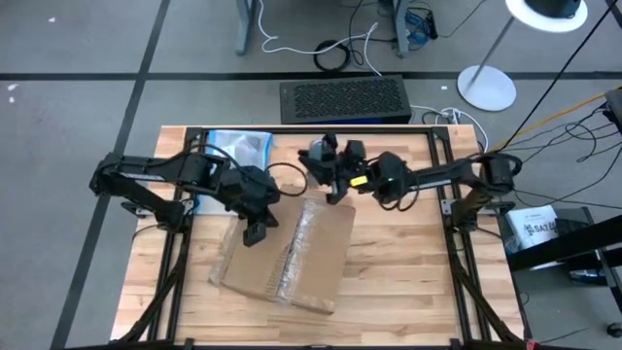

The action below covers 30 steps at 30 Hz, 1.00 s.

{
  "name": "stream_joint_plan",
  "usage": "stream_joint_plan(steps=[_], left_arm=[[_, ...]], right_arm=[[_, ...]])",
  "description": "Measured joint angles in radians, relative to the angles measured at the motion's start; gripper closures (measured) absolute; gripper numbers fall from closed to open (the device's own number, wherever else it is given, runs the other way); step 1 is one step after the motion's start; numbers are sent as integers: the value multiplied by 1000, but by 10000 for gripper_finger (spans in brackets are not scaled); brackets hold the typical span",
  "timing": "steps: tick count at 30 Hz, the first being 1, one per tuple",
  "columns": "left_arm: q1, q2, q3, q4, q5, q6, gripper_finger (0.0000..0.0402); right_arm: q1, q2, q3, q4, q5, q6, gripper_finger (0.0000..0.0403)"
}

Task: Unpack boxes
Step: Break down box until it is fully flat

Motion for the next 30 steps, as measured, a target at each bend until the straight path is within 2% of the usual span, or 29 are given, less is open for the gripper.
stream_joint_plan(steps=[11, 23, 30], left_arm=[[3, -2, -14, 15, 9, -6, 392], [4, -3, -14, -26, 136, 22, 392], [4, -30, 13, 50, 148, 37, 392]], right_arm=[[0, 126, 99, -8, 23, 4, 340], [31, 130, 116, -205, 90, 33, 340], [37, 120, 116, -199, 94, 28, 340]])
